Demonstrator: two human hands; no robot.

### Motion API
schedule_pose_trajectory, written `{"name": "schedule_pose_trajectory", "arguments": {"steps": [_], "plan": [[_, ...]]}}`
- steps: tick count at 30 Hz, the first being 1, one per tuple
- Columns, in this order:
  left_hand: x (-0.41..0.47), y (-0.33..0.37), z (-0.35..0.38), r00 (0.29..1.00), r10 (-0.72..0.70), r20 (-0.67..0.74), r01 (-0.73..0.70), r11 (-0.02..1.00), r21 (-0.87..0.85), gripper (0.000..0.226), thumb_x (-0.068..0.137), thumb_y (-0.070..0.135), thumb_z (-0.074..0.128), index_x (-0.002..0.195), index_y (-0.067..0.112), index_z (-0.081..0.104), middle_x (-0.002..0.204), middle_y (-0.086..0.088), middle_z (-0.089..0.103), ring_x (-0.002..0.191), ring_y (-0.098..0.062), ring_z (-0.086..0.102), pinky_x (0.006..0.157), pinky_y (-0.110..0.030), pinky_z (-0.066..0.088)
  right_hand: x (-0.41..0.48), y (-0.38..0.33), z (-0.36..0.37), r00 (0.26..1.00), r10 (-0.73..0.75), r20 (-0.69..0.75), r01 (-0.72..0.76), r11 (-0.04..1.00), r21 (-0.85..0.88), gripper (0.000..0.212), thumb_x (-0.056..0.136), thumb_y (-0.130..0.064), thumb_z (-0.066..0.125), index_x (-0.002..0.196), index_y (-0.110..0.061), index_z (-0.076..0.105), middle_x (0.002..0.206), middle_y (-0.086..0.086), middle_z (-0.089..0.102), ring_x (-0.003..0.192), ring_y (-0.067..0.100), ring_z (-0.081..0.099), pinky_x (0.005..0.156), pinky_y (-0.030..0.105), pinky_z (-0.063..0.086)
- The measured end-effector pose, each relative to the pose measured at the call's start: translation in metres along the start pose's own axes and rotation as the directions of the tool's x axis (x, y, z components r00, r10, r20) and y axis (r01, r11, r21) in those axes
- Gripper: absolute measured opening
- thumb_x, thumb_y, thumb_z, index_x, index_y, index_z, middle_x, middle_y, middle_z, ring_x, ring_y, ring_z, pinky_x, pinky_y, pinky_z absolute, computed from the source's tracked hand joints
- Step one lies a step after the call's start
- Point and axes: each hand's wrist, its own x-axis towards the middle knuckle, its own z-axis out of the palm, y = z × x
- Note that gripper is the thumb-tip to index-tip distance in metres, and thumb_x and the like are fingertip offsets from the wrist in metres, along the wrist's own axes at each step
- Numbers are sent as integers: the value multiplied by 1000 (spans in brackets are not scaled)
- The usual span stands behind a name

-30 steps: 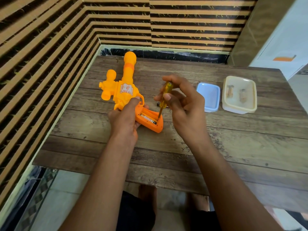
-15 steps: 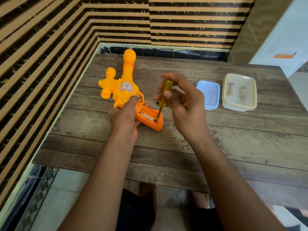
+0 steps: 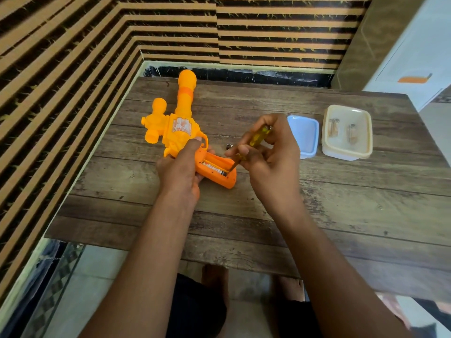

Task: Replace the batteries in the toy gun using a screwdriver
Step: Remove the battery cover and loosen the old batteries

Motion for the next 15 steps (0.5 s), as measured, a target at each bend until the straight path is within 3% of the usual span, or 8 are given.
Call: {"name": "schedule_pose_trajectory", "arguments": {"steps": [3, 6, 15], "plan": [[1, 1, -2, 1000, -14, 21, 14, 1000, -16, 24, 92, 9, 77, 114, 11, 69, 105, -19, 79, 76, -24, 80, 64, -43, 65, -1, -2, 0, 995, 33, -93, -23, 994, 108, 34, 91, 16, 49, 104, -15, 46, 90, 25, 62, 83, 39, 75, 78, 60, 62], [2, 2, -2, 999, -38, 27, 39, 999, -38, 36, 92, 10, 76, 127, 10, 66, 110, -18, 78, 77, -23, 80, 61, -40, 65, -1, -6, -3, 992, 53, -111, -30, 981, 192, 33, 94, 21, 47, 106, -9, 43, 93, 32, 59, 80, 33, 74, 74, 46, 65], [2, 5, -4, 999, -33, 23, 34, 998, -55, 36, 93, 9, 76, 127, 11, 66, 108, -16, 79, 80, -24, 81, 67, -43, 66, 4, -7, 2, 984, 101, -147, -60, 964, 259, 32, 95, 21, 46, 113, -6, 43, 93, 32, 58, 74, 33, 70, 69, 41, 64]]}}
